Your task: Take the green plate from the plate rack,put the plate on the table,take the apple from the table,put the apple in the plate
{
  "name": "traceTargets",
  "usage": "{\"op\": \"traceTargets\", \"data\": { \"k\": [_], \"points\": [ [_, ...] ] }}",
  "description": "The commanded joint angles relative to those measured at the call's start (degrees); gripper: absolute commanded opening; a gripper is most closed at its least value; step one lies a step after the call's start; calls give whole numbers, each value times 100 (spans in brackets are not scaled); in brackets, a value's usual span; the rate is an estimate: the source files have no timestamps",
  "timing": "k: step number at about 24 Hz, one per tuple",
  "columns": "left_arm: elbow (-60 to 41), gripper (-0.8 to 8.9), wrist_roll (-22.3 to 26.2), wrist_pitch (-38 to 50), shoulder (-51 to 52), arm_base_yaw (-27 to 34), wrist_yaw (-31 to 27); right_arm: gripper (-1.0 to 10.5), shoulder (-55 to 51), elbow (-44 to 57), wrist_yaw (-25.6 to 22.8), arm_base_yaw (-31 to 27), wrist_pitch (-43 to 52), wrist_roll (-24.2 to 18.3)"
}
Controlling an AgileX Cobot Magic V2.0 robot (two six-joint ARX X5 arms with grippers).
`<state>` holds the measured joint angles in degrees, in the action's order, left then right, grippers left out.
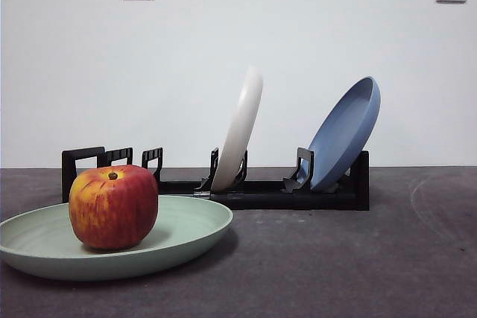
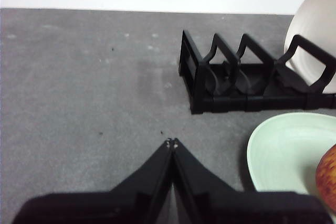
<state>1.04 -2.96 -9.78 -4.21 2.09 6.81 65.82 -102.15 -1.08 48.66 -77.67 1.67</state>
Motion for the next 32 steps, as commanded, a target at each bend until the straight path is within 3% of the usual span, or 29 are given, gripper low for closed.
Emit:
{"op": "traceTargets", "data": {
  "k": [1,9,12,15,17,19,22,32],
  "points": [
    [-42,-3,83,42,-107,13,4,-12,2,15,-2,7,-129,-26],
    [-42,-3,83,42,-535,13,4,-12,2,15,-2,7,-129,-48],
    [-42,-3,83,42,-691,13,4,-12,-11,15,-378,-136,302,-487],
    [-42,-3,83,90,-831,13,4,-12,-13,302,-597,-654,1770,-1281],
    [-42,-3,83,140,-894,13,4,-12,-114,837,-306,-1246,2874,-1364],
    [-42,-4,83,170,-938,13,4,-12,-332,1672,321,-1932,3768,-1349],
    [-42,-4,83,195,-968,13,4,-12,-815,3213,901,-2894,4651,-1320],
    [-42,-4,83,195,-968,13,4,-12,-2618,6767,925,-4704,6304,-1298]
  ]
}}
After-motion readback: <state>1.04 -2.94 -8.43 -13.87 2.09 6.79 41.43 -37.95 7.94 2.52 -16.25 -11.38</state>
